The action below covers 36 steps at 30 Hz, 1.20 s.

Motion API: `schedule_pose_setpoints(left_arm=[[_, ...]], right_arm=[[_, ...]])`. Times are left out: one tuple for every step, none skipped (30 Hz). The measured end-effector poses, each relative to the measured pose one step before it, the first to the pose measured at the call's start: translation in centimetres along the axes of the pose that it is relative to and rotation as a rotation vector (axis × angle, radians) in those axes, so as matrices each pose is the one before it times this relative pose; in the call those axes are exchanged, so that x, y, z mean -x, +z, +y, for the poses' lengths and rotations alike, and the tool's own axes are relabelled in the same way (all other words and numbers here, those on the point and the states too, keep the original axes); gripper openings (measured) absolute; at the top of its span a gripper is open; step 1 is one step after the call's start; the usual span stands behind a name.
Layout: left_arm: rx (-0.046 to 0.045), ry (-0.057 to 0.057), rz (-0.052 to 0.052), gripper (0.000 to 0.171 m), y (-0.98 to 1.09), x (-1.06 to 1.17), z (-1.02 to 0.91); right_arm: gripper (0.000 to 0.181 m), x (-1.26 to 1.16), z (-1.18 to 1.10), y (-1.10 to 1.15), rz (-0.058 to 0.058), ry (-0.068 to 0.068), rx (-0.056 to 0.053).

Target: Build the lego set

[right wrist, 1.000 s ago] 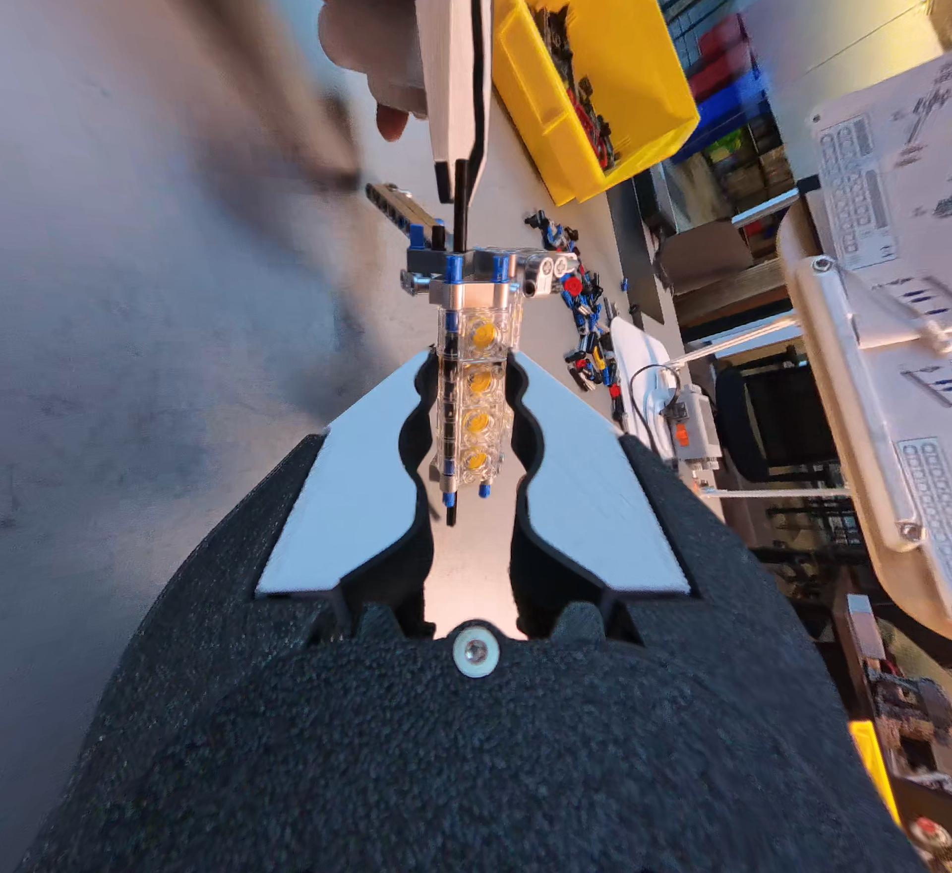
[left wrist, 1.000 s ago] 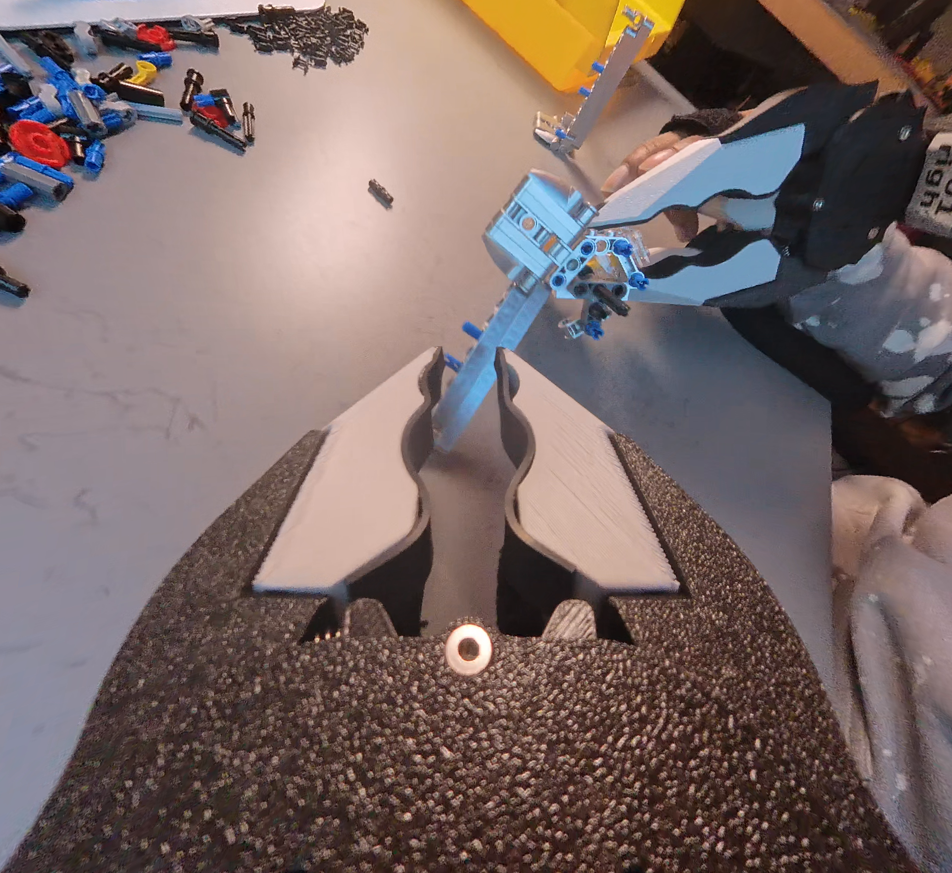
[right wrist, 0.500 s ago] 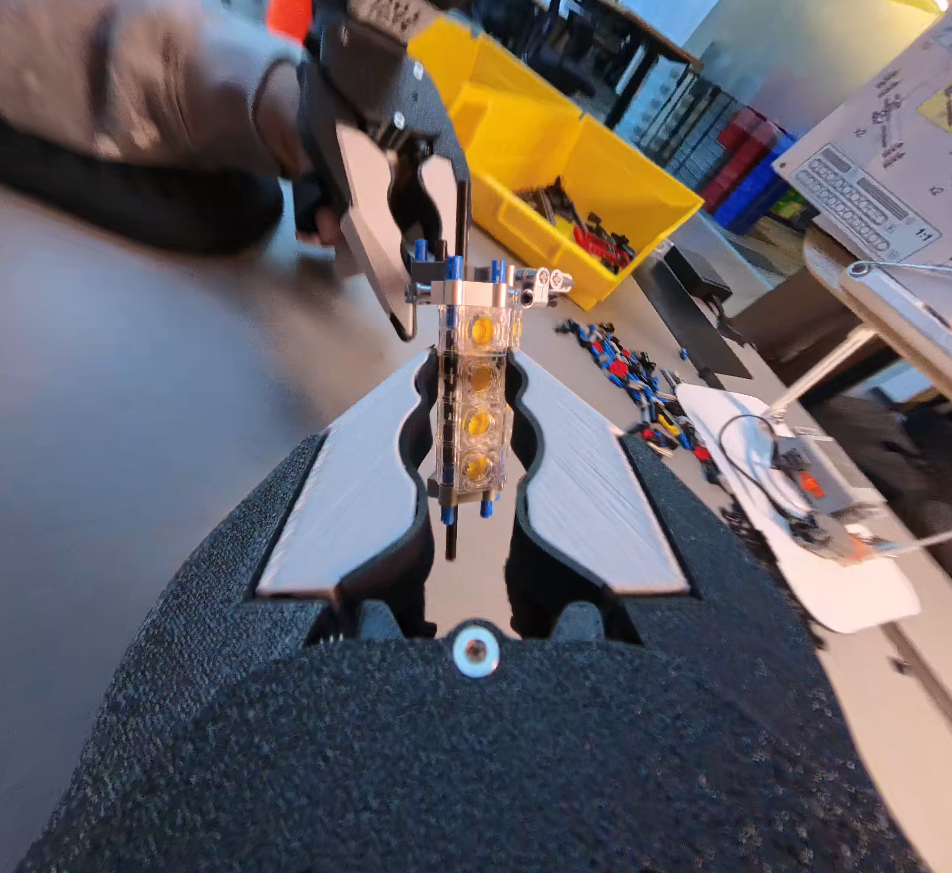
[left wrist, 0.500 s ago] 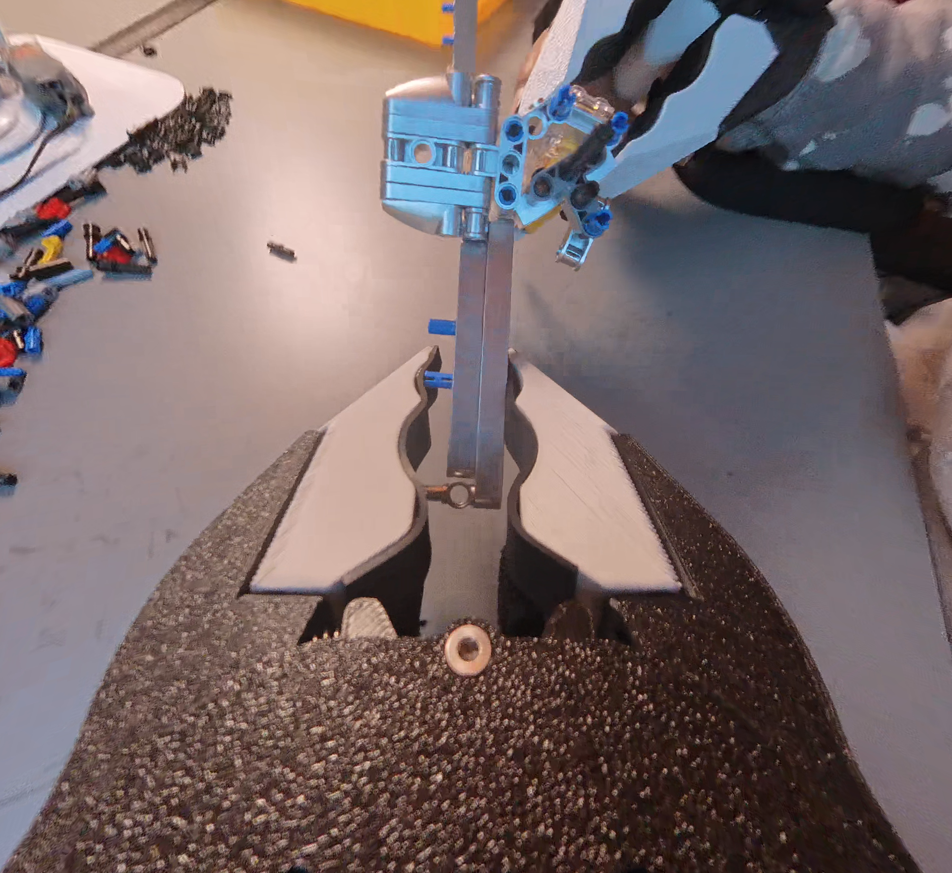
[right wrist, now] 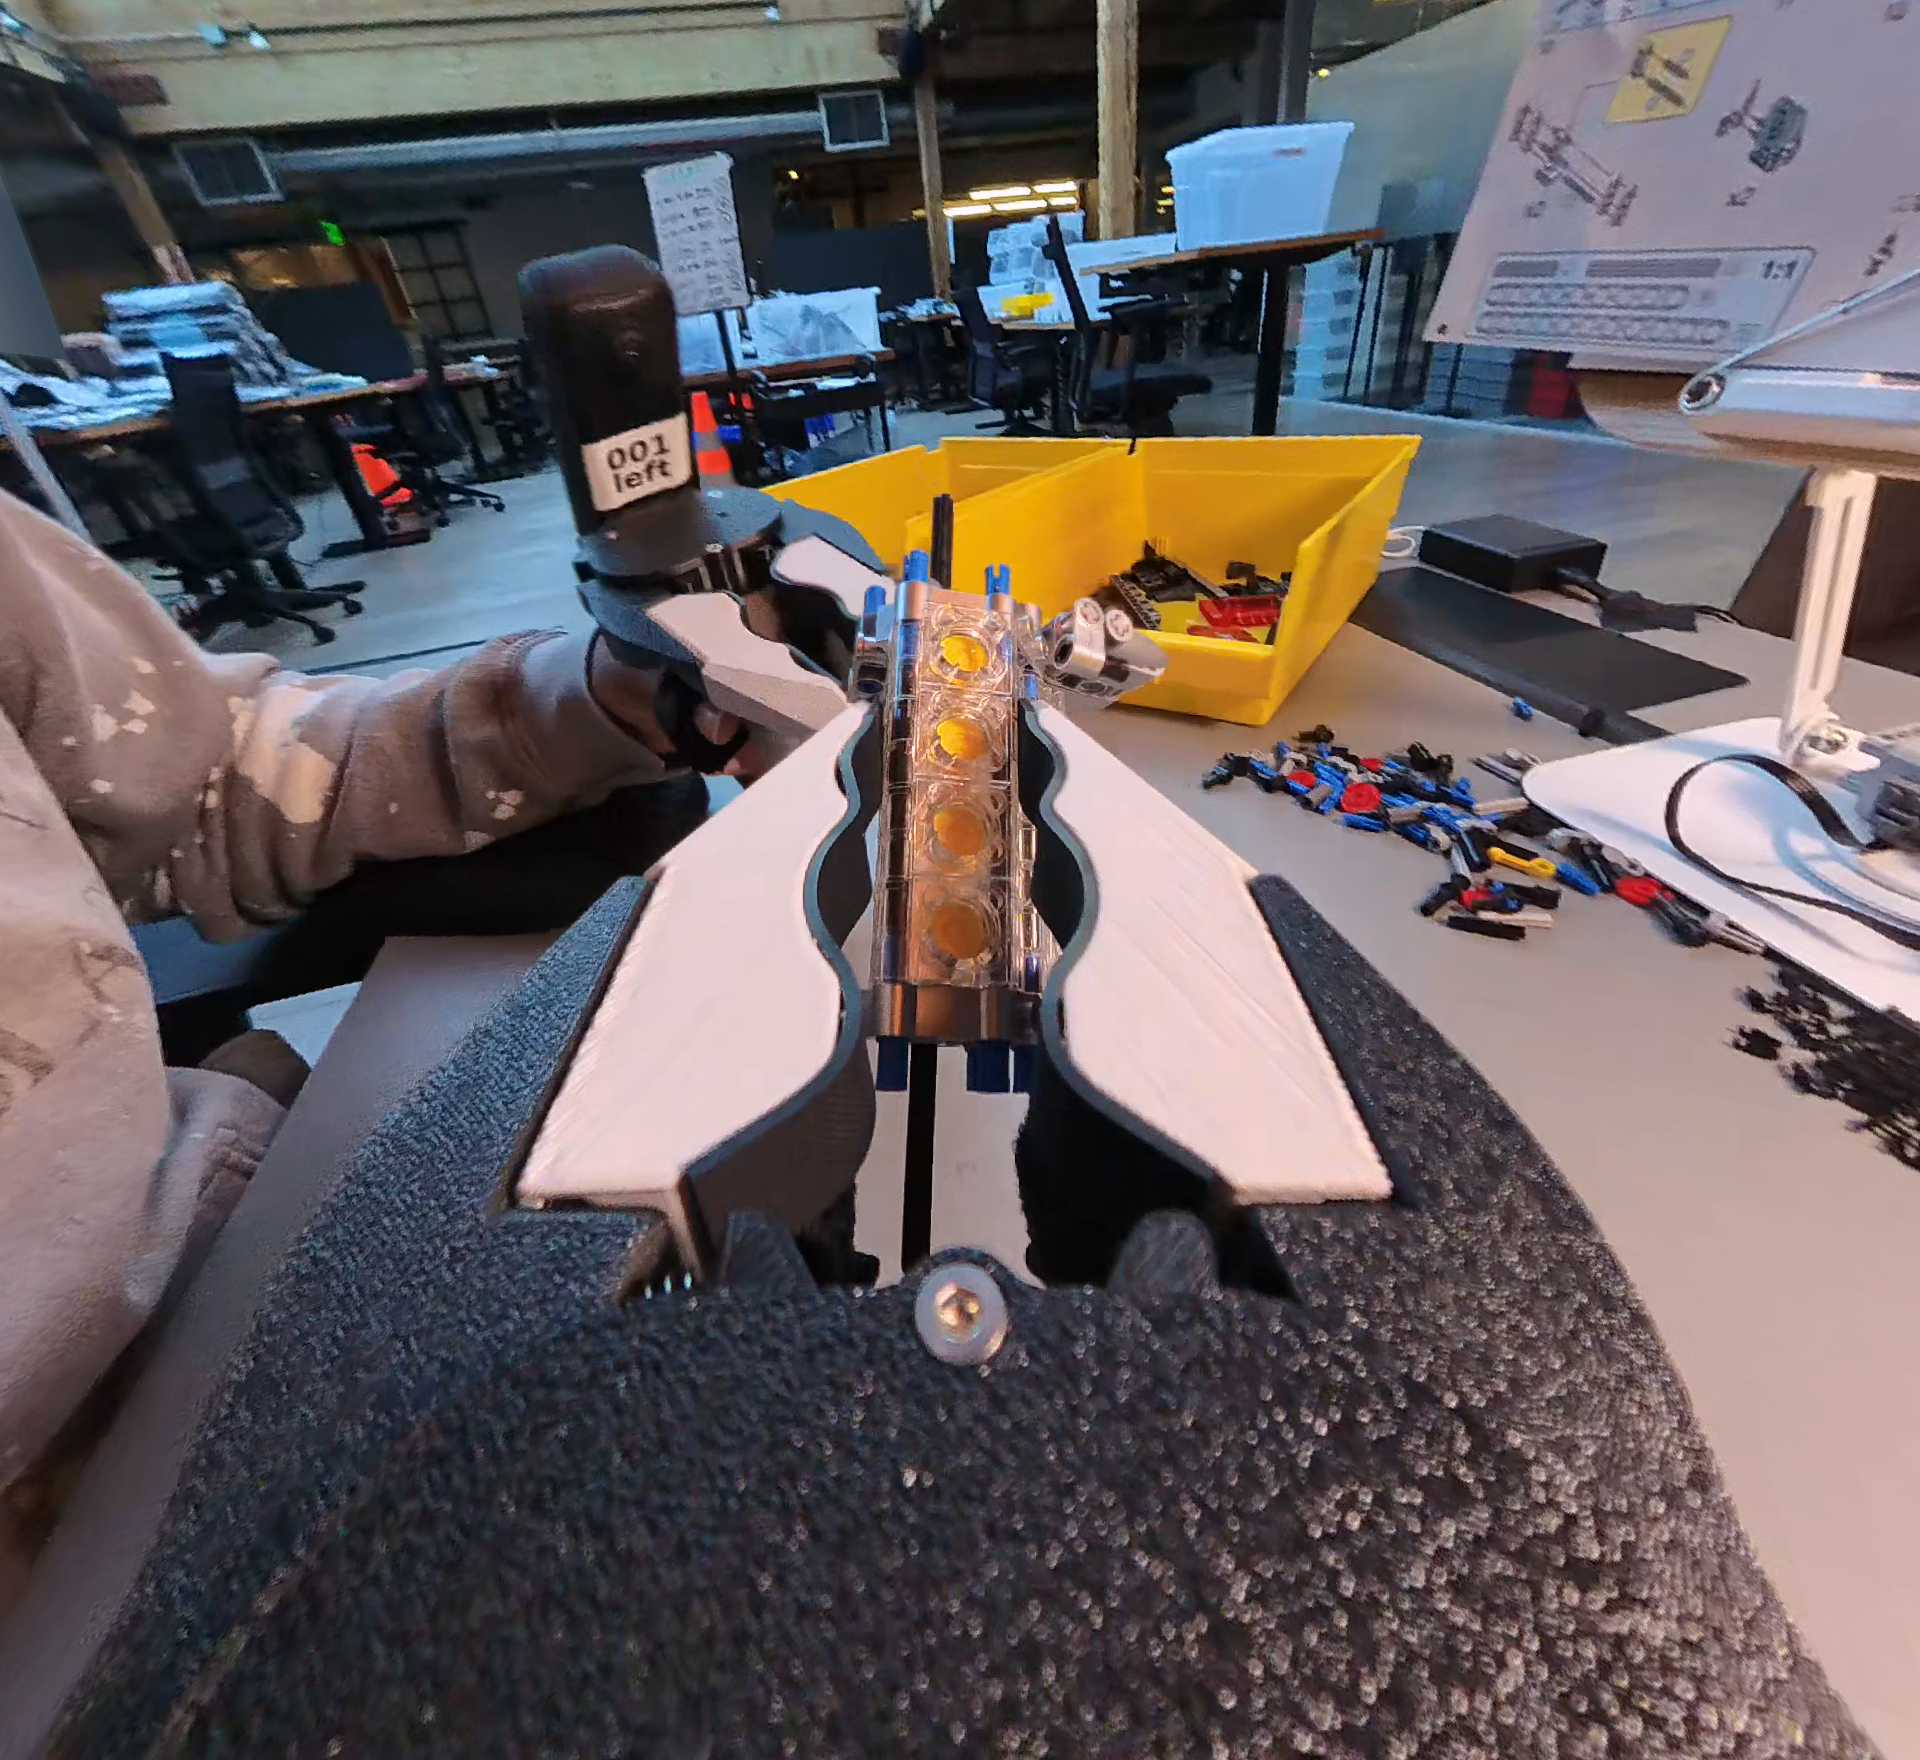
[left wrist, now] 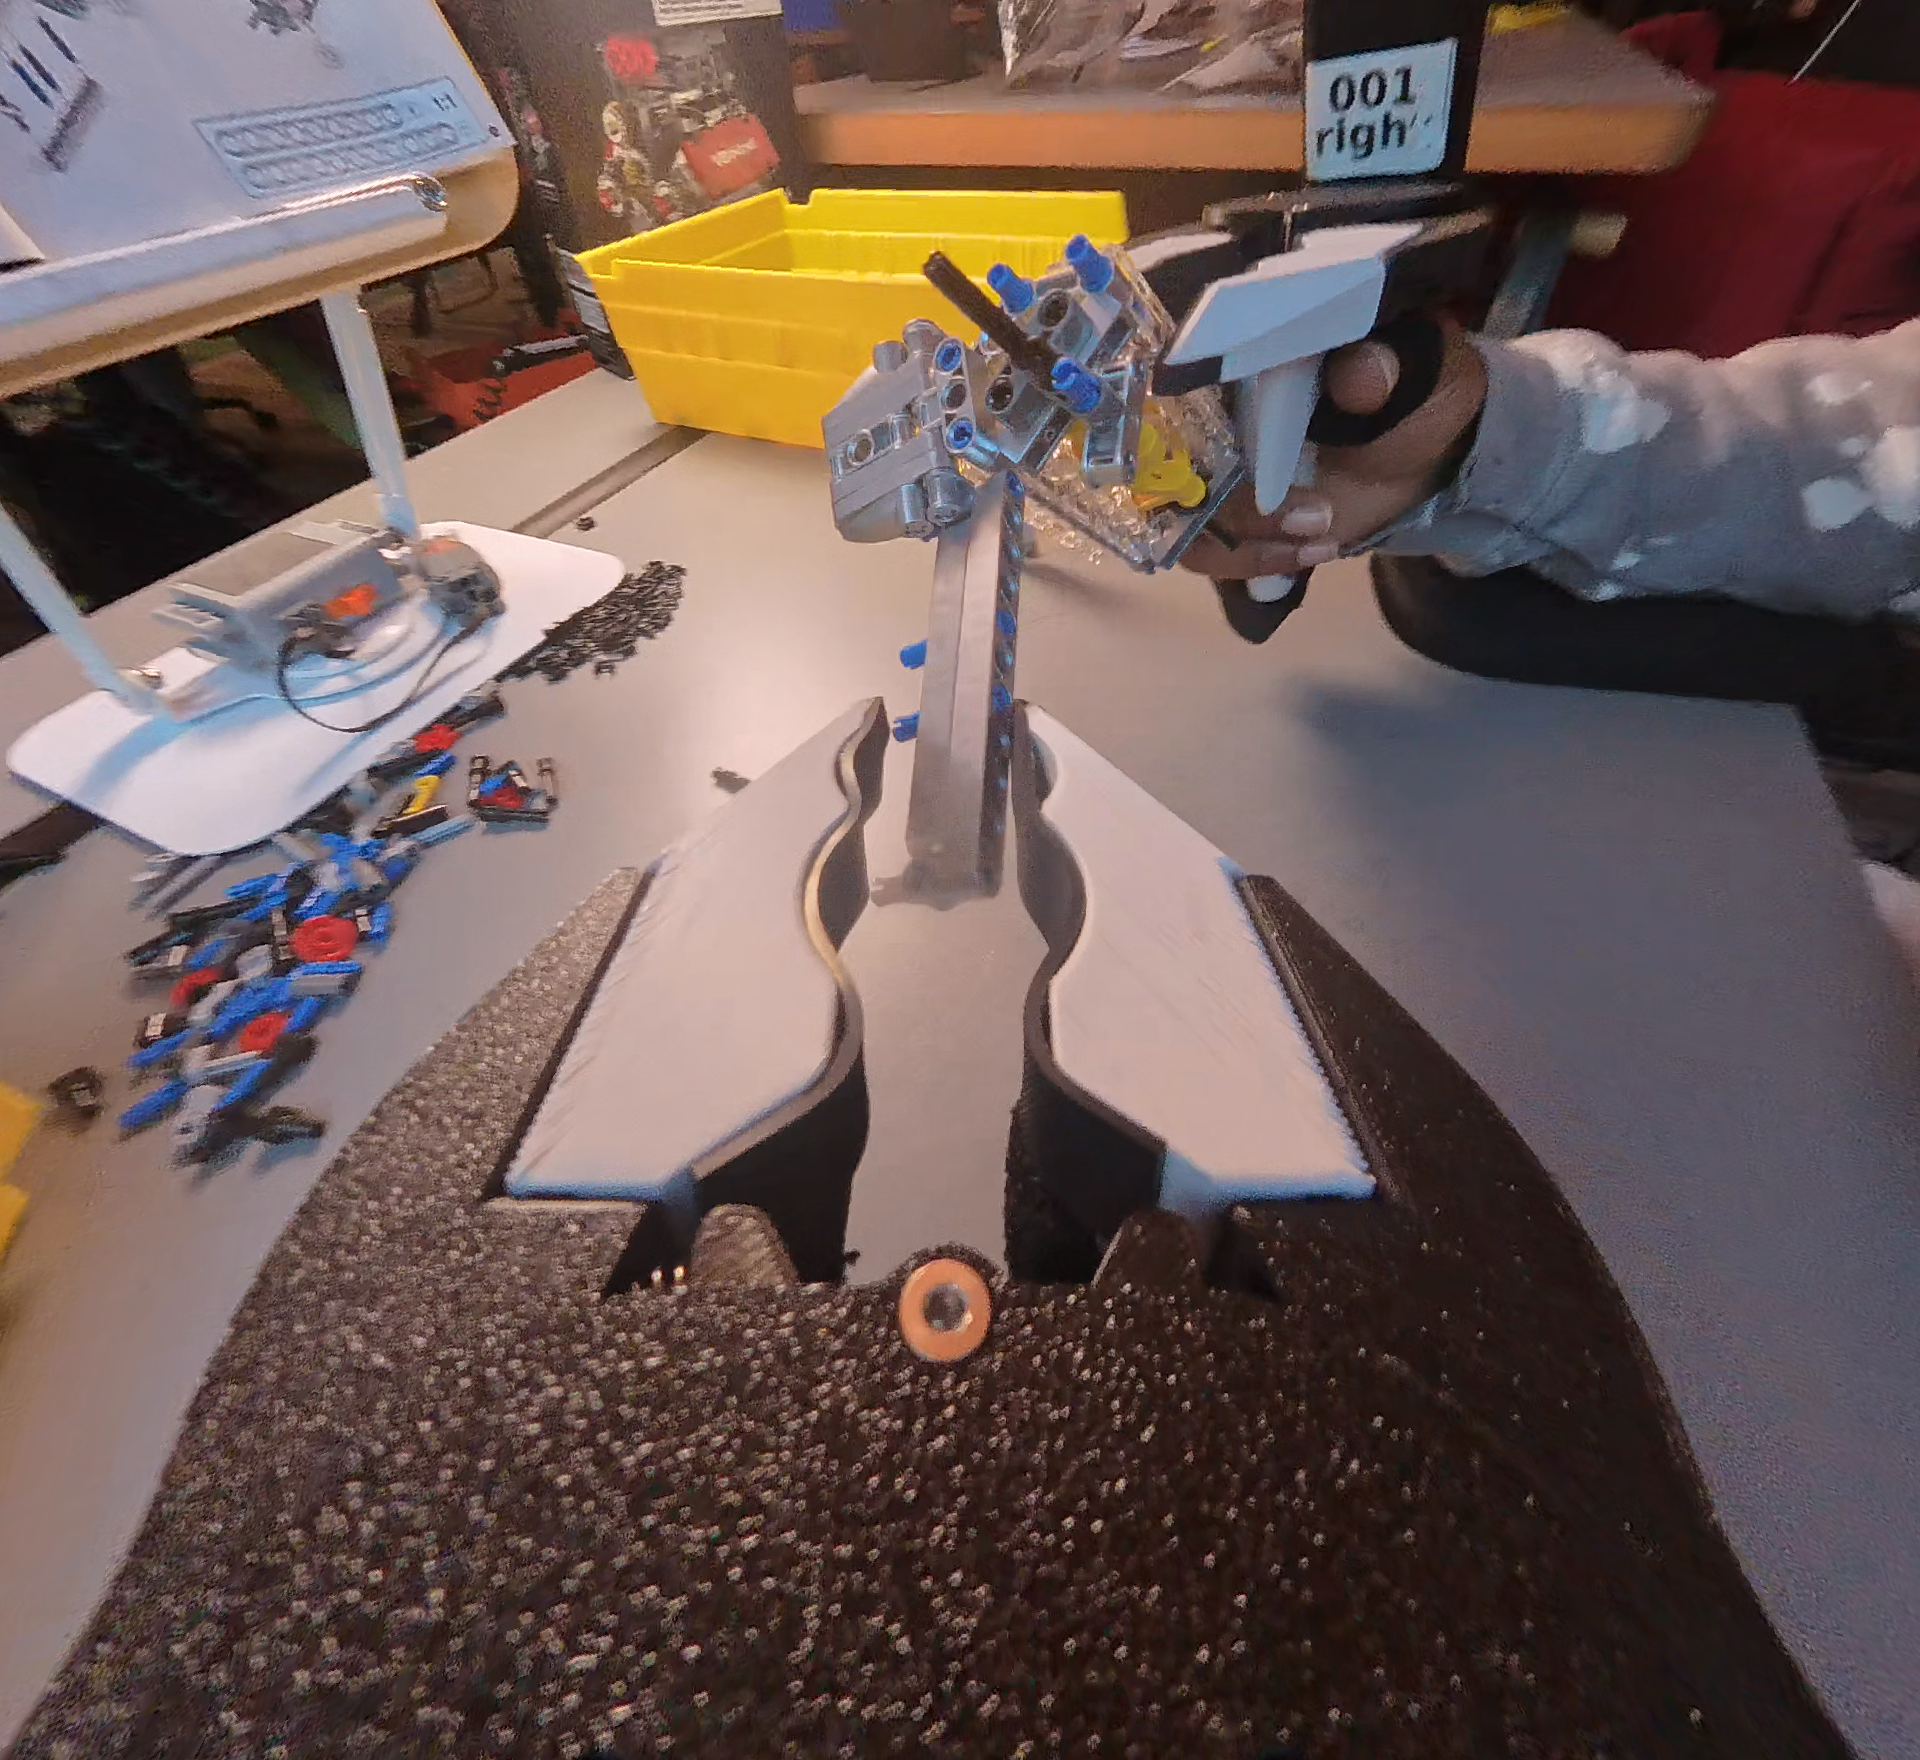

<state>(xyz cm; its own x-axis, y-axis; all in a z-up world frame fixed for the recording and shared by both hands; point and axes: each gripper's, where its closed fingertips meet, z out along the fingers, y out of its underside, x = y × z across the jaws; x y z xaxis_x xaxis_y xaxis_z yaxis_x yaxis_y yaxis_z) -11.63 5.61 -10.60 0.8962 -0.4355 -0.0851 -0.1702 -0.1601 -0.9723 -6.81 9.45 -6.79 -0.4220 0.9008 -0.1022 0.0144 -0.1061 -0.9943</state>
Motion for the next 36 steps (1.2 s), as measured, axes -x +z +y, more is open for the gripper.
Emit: schedule_pose_setpoints(left_arm=[[0.03027, 0.0509, -0.0341, 0.02, 0.005, 0.245, 0.406], [0.03662, 0.0494, -0.0301, 0.018, 0.148, 0.156, 0.517], [0.04146, 0.0494, -0.0273, 0.015, 0.245, 0.109, 0.634], [0.04042, 0.0468, -0.0284, 0.014, 0.283, 0.121, 0.636], [0.03339, 0.036, -0.0302, 0.013, 0.274, 0.173, 0.508], [0.02561, 0.0215, -0.028, 0.013, 0.236, 0.209, 0.365], [0.01796, 0.0052, -0.0221, 0.012, 0.213, 0.227, 0.238], [0.0081, -0.0139, -0.0182, 0.011, 0.19, 0.279, 0.096], [-0.00311, -0.0356, -0.0158, 0.011, 0.18, 0.324, -0.062], [-0.0114, -0.0548, -0.0106, 0.011, 0.172, 0.319, -0.174], [-0.01791, -0.0653, -0.004, 0.011, 0.174, 0.256, -0.27], [-0.02444, -0.0684, 0.0018, 0.011, 0.158, 0.162, -0.394], [-0.02767, -0.069, 0.0103, 0.011, 0.177, -0.015, -0.489], [-0.02618, -0.0692, 0.0208, 0.011, 0.233, -0.275, -0.508], [-0.02236, -0.0622, 0.0244, 0.011, 0.324, -0.493, -0.445], [-0.01851, -0.0469, 0.0124, 0.012, 0.38, -0.475, -0.326], [-0.01916, -0.0351, 0.0062, 0.012, 0.348, -0.416, -0.278], [-0.02316, -0.0377, 0.0299, 0.013, 0.283, -0.669, -0.337], [-0.0226, -0.0532, 0.0577, 0.015, 0.256, -0.976, -0.341], [-0.01818, -0.0622, 0.0597, 0.019, 0.228, -0.924, -0.284], [-0.00785, -0.0499, 0.0414, 0.021, 0.208, -0.581, -0.053], [-0.00361, -0.026, 0.0298, 0.023, 0.091, -0.301, 0.077], [-0.00831, -0.0164, 0.0482, 0.023, -0.046, -0.488, -0.035], [-0.00255, -0.0328, 0.0668, 0.027, -0.067, -0.717, -0.034], [-0.00133, -0.0505, 0.0615, 0.034, -0.036, -0.613, -0.006], [-0.0094, -0.049, 0.0529, 0.04, -0.062, -0.501, -0.079], [-0.01085, -0.0405, 0.0439, 0.045, -0.073, -0.425, -0.061], [-0.00648, -0.0311, 0.0342, 0.051, -0.095, -0.325, -0.033], [-0.0027, -0.0169, 0.0197, 0.052, -0.096, -0.161, 0.01], [-0.0012, -0.0032, 0.0087, 0.052, -0.07, -0.063, 0.04], [0.00219, 0.0034, 0.0011, 0.051, -0.011, -0.02, 0.051], [0.00703, 0.0099, -0.0004, 0.051, 0.013, -0.04, 0.099], [0.01189, 0.0169, 0.0012, 0.051, -0.006, -0.076, 0.148], [0.01585, 0.0219, -0.0016, 0.051, -0.039, -0.05, 0.158], [0.02371, 0.026, -0.0136, 0.052, -0.123, 0.153, 0.206], [0.04163, 0.0341, -0.0224, 0.051, -0.207, 0.324, 0.395]], right_arm=[[0.025, -0.167, 0.287, 0.14, 0.0106, 0.0052, 0.014], [0.025, -0.243, 0.357, 0.173, 0.0178, -0.0007, 0.0209], [0.025, -0.08, 0.259, 0.17, 0.0088, -0.0011, 0.0147], [0.025, -0.072, 0.192, 0.158, 0.0096, -0.0013, 0.0099], [0.025, -0.181, 0.237, 0.17, 0.0191, -0.0014, 0.0163], [0.025, -0.253, 0.19, 0.167, 0.0234, -0.002, 0.014], [0.025, -0.191, 0.069, 0.162, 0.0217, 0.0021, 0.0044], [0.025, -0.118, -0.108, 0.138, 0.016, 0.0074, -0.0069], [0.025, -0.164, -0.21, 0.145, 0.0197, 0.0092, -0.0145], [0.025, -0.152, -0.368, 0.124, 0.0188, 0.0171, -0.025], [0.025, -0.145, -0.484, 0.108, 0.0162, 0.0287, -0.0343], [0.024, -0.246, -0.525, 0.094, 0.021, 0.0356, -0.038], [0.024, -0.25, -0.539, 0.074, 0.0219, 0.038, -0.0436], [0.024, -0.165, -0.505, 0.079, 0.0165, 0.0359, -0.0434], [0.024, 0.005, -0.426, 0.107, 0.0042, 0.0368, -0.037], [0.024, 0.188, -0.272, 0.147, -0.0084, 0.0346, -0.0225], [0.025, 0.084, -0.173, 0.127, 0.004, 0.0188, -0.0158], [0.024, 0.163, -0.114, 0.116, 0.0028, -0.0007, -0.0133], [0.024, 0.356, 0.177, 0.159, -0.0112, -0.0051, 0.0056], [0.026, 0.514, 0.416, 0.211, -0.0245, 0.0038, 0.0171], [0.025, 0.144, -0.014, 0.04, -0.0044, 0.0002, -0.0112], [0.025, 0.099, -0.006, -0.066, -0.0103, 0.0065, -0.0015], [0.025, 0.099, 0.099, -0.07, -0.018, 0.0183, 0.0103], [0.025, -0.001, -0.157, -0.131, -0.0124, 0.024, -0.0079], [0.024, 0.021, -0.068, -0.103, -0.0164, 0.0269, -0.0017], [0.024, 0.052, -0.021, -0.087, -0.0199, 0.0265, 0.0014], [0.024, -0.009, -0.031, -0.098, -0.0168, 0.0283, 0.0018], [0.024, 0.046, 0.052, -0.088, -0.0212, 0.0299, 0.0068], [0.025, 0.039, 0.064, -0.084, -0.0188, 0.0232, 0.0056], [0.025, 0.015, 0.1, -0.055, -0.0146, 0.0202, 0.0066], [0.024, 0.094, 0.166, -0.014, -0.0184, 0.0219, 0.0098], [0.025, 0.056, 0.061, -0.04, -0.0131, 0.0152, 0.0045], [0.024, 0.097, 0.023, -0.068, -0.0144, 0.002, 0.0095], [0.024, 0.065, 0.086, -0.093, -0.0089, -0.0135, 0.0215], [0.024, -0.07, 0.23, -0.099, -0.0009, -0.0306, 0.0361], [0.024, -0.098, 0.438, -0.105, -0.0005, -0.0474, 0.0518]])
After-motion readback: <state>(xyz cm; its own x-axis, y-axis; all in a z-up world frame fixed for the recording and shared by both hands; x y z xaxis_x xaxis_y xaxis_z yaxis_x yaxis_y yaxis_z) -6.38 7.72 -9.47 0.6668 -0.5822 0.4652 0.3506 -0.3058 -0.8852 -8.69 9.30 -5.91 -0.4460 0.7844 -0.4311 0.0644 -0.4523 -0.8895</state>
